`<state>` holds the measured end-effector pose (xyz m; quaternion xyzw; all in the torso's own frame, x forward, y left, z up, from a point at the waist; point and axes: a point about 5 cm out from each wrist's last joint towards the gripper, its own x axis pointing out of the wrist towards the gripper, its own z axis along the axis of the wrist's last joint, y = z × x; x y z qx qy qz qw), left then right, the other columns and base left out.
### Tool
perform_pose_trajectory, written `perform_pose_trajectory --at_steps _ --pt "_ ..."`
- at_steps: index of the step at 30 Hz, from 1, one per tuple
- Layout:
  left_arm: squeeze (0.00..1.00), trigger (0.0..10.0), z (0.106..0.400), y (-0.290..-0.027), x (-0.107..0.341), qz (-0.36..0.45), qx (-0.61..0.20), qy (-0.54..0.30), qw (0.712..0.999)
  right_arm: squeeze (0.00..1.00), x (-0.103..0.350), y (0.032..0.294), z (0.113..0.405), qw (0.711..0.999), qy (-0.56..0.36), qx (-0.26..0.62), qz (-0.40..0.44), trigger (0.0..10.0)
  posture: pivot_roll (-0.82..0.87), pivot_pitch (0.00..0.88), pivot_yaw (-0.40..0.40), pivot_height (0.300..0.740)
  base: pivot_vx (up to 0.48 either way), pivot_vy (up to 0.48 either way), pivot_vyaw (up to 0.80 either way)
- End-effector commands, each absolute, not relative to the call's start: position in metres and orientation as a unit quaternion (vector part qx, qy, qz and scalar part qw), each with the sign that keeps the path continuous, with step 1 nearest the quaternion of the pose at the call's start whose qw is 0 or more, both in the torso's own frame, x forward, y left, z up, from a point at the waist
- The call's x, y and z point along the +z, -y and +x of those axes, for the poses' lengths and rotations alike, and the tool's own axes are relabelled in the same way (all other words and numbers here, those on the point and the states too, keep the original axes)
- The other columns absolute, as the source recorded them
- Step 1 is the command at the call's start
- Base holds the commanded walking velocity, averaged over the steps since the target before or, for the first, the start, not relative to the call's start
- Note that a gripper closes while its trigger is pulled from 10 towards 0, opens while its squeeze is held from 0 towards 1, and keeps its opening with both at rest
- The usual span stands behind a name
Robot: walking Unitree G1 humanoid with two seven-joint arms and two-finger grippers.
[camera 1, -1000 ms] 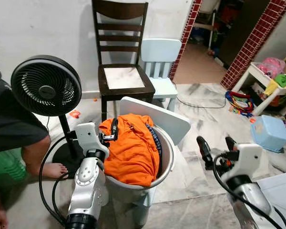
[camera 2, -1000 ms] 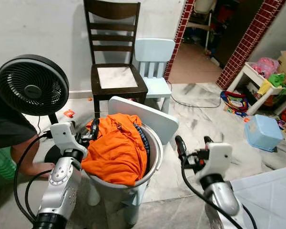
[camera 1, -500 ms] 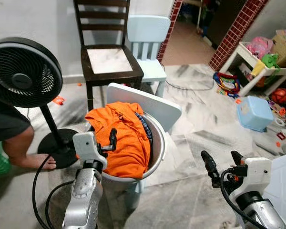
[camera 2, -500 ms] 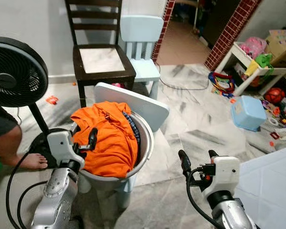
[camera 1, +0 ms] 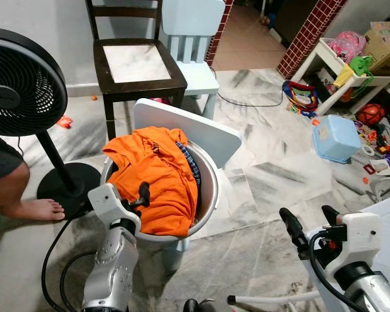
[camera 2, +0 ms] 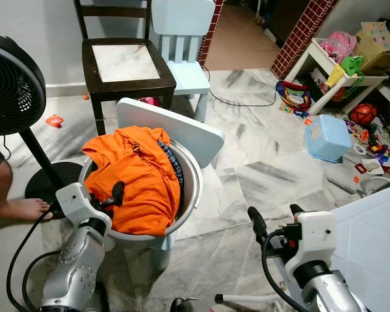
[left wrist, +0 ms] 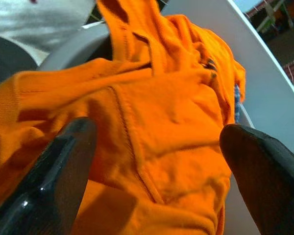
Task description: Hang hanger
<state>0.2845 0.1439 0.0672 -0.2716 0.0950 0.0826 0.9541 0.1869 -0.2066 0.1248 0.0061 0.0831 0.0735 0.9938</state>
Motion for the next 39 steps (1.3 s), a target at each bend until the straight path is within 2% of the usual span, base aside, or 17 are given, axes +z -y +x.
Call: perform_pose_trajectory --at_steps 1,3,4,6,14,15,16,17,26,33,36,39 --pt "0.0 10.0 0.272 -0.074 0.057 -0.4 0.064 -0.151 0.902 0.0 0.129 0.214 0.182 0.994 -0.087 0.063 -0.007 10.0 -0.24 0.241 -0.236 0.74 0.0 0.0 0.0" --pt "0.0 10.0 0.274 -0.076 0.056 -0.409 0.064 -0.151 0.898 0.0 0.129 0.213 0.181 0.994 -0.089 0.064 -0.007 10.0 -0.24 0.241 -0.236 0.74 0.0 0.0 0.0" --pt "0.0 4.9 0.276 -0.078 0.056 -0.423 0.069 -0.147 0.892 0.0 0.13 0.213 0.181 0.994 -0.09 0.068 -0.01 10.0 -0.24 0.24 -0.236 0.74 0.0 0.0 0.0" --pt "0.0 0.0 0.276 -0.078 0.055 -0.437 0.069 -0.152 0.884 0.0 0.13 0.212 0.181 0.993 -0.091 0.072 -0.011 10.0 -0.24 0.238 -0.237 0.74 0.0 0.0 0.0" --pt "0.0 0.0 0.279 -0.077 0.051 -0.457 0.073 -0.162 0.871 0.0 0.131 0.212 0.185 0.993 -0.09 0.074 -0.013 10.0 -0.24 0.23 -0.237 0.74 0.0 0.0 0.0" --pt "0.0 6.2 0.279 -0.078 0.051 -0.459 0.073 -0.164 0.87 0.0 0.131 0.213 0.185 0.993 -0.09 0.074 -0.013 10.0 -0.24 0.229 -0.235 0.74 0.0 0.0 0.0" --pt "0.0 9.2 0.28 -0.079 0.051 -0.461 0.073 -0.166 0.869 0.0 0.131 0.213 0.185 0.993 -0.091 0.074 -0.014 10.0 -0.24 0.229 -0.235 0.74 0.0 0.0 0.0" --pt "0.0 10.0 0.282 -0.081 0.051 -0.462 0.075 -0.168 0.868 0.0 0.131 0.213 0.184 0.993 -0.09 0.074 -0.014 10.0 -0.24 0.228 -0.233 0.74 0.0 0.0 0.0" --pt "0.0 10.0 0.282 -0.075 0.054 -0.478 0.081 -0.184 0.855 0.0 0.131 0.211 0.186 0.993 -0.088 0.078 -0.016 10.0 -0.24 0.224 -0.23 0.74 0.0 0.0 0.0" --pt "0.0 10.0 0.268 -0.072 0.071 -0.478 0.09 -0.179 0.855 0.0 0.13 0.213 0.187 0.993 -0.09 0.079 -0.017 10.0 -0.23 0.228 -0.232 0.74 0.0 0.0 0.0" --pt "0.0 10.0 0.258 -0.073 0.077 -0.451 0.075 -0.179 0.871 0.0 0.129 0.21 0.189 0.992 -0.091 0.082 -0.015 10.0 -0.21 0.229 -0.23 0.74 0.0 0.0 0.0" --pt "0.0 10.0 0.252 -0.073 0.075 -0.477 0.075 -0.173 0.859 0.0 0.127 0.208 0.19 0.992 -0.091 0.085 -0.012 10.0 -0.21 0.228 -0.229 0.74 0.0 0.0 0.0"
